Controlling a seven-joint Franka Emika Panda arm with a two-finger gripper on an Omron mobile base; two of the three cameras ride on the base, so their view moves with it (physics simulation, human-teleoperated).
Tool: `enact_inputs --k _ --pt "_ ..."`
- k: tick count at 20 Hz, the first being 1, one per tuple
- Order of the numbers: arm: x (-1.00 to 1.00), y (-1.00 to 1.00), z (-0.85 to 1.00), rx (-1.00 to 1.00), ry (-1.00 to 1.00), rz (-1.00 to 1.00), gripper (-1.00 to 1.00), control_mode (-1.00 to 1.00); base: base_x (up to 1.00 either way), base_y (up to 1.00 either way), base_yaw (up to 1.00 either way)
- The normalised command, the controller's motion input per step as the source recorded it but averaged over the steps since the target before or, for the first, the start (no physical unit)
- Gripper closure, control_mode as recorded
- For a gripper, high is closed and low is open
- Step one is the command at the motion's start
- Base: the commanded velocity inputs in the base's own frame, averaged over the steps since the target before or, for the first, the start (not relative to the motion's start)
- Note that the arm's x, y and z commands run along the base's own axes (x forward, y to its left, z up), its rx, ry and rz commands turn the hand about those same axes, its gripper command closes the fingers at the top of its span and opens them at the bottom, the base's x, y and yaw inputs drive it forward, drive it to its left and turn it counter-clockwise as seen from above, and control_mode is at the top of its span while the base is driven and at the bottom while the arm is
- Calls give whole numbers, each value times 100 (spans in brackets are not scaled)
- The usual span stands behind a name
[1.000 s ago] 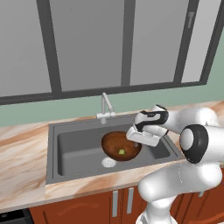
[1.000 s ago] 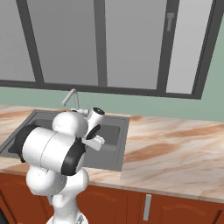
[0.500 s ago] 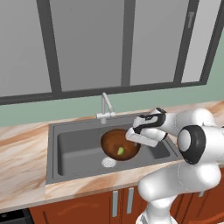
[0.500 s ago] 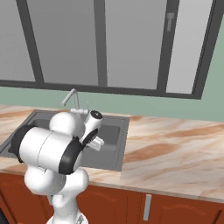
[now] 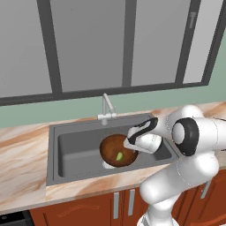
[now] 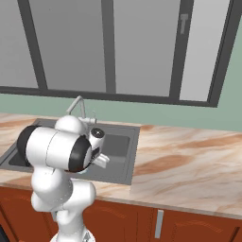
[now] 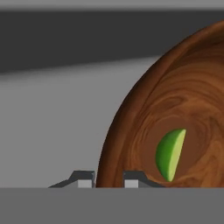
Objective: Pick the lemon wedge from the cabinet and place it in the bowl. Then pick the bowl and place it in the sink. Then turn on the sink facuet.
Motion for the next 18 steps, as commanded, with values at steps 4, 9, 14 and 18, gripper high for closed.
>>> enact_inputs --k 4,9,14,18 --pt "15 0 -36 0 0 0 100 -100 0 0 0" --pt "9 3 -26 0 0 0 100 -100 0 0 0" --pt "16 1 -14 0 0 0 100 -100 0 0 0" --pt "14 0 -8 0 0 0 100 -100 0 0 0"
